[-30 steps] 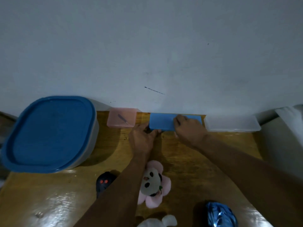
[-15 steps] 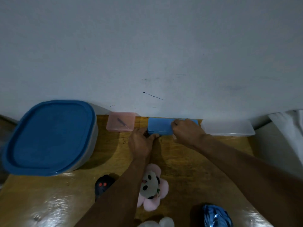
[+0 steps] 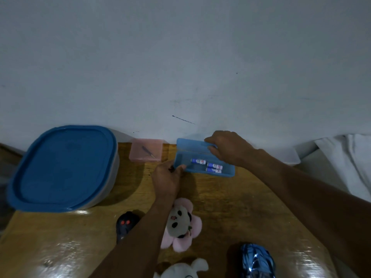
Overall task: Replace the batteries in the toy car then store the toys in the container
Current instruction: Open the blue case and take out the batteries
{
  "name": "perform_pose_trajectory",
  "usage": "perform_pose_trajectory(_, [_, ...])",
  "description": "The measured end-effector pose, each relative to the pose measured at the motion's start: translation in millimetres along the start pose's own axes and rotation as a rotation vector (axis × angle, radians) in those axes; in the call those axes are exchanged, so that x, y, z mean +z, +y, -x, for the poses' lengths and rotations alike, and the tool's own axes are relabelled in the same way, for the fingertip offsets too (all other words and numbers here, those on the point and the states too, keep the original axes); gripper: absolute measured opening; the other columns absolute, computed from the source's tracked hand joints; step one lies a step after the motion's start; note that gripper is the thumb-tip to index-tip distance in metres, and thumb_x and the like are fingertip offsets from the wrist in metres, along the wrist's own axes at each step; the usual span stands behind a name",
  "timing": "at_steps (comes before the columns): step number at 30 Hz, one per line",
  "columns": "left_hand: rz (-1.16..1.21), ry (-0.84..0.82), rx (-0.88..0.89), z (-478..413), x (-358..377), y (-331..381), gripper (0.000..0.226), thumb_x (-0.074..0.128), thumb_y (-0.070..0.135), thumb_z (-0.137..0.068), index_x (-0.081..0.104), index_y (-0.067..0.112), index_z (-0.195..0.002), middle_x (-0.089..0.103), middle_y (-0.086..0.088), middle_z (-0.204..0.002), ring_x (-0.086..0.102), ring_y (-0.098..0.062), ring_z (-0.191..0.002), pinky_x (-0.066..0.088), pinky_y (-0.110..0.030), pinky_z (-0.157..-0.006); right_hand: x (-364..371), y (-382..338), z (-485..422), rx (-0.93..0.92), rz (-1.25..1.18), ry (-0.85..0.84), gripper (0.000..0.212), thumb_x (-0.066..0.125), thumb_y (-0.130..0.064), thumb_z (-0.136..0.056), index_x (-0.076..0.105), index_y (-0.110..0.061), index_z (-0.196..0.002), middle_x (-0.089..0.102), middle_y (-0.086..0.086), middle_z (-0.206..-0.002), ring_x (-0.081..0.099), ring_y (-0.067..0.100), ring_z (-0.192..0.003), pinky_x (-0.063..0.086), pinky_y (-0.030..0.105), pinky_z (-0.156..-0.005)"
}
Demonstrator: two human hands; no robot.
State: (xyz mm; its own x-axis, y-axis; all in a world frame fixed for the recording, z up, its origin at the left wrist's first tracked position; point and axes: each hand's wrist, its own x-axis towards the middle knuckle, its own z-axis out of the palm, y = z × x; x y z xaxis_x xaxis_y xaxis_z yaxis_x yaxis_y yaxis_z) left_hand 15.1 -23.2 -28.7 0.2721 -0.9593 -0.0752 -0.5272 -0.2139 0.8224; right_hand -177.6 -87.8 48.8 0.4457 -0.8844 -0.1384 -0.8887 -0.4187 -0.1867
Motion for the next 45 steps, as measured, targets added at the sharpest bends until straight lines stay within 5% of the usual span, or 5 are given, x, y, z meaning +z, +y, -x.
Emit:
perform_pose_trajectory(10, [0.042, 0.014, -0.033, 7, -1, 0, 0.026, 0.075, 0.03, -0.082, 0.076, 0.013, -0.102, 0.073, -0.002, -0.079, 0.059, -0.008, -0.065, 0.038, -0.006, -0.051, 33, -1, 2, 0.115, 0.022, 0.201, 0.037, 0.06, 0.008, -0.08, 0.057, 0.0, -0.116, 0.062, 0.02, -0.098, 0.061, 0.038, -0.085, 0.053, 0.042, -0.068])
perform_pose_trajectory(23, [0.092, 0.027, -0.057, 11, -1, 2, 0.028, 0.075, 0.03, -0.082, 0.075, 0.013, -0.104, 0.068, 0.005, -0.077, 0.057, 0.001, -0.063, 0.038, -0.009, -0.054, 51, -17, 22, 0.102, -0.008, 0.166, 0.019, 0.045, -0.024, -0.097, 0.059, -0.014, -0.105, 0.059, 0.008, -0.102, 0.059, 0.028, -0.092, 0.052, 0.041, -0.069])
perform_pose_trajectory(29, [0.128, 0.025, -0.09, 6, -1, -2, 0.024, 0.079, 0.029, -0.078, 0.077, 0.014, -0.097, 0.073, 0.001, -0.077, 0.066, -0.011, -0.068, 0.044, -0.012, -0.058, 82, -38, 23, 0.209, -0.015, -0.009, 0.035, 0.026, -0.047, -0.1, 0.051, -0.031, -0.119, 0.049, 0.002, -0.12, 0.044, 0.025, -0.115, 0.041, 0.046, -0.093])
perform_pose_trajectory(35, [0.142, 0.04, -0.045, 8, -2, -2, 0.023, 0.079, 0.026, -0.078, 0.077, 0.013, -0.097, 0.07, 0.006, -0.076, 0.056, 0.01, -0.063, 0.04, 0.0, -0.055, 97, -38, 24, 0.211, -0.004, 0.117, 0.042, 0.016, -0.05, -0.095, 0.05, -0.028, -0.106, 0.053, 0.001, -0.105, 0.047, 0.026, -0.1, 0.037, 0.044, -0.08])
perform_pose_trajectory(45, [0.147, 0.042, -0.056, 8, -1, -2, 0.026, 0.078, 0.03, -0.078, 0.077, 0.015, -0.099, 0.074, 0.004, -0.08, 0.064, -0.003, -0.068, 0.041, -0.001, -0.057, 99, -31, 15, 0.207, -0.103, 0.172, 0.053, 0.017, -0.051, -0.095, 0.057, -0.016, -0.087, 0.06, 0.002, -0.088, 0.057, 0.023, -0.086, 0.043, 0.037, -0.074])
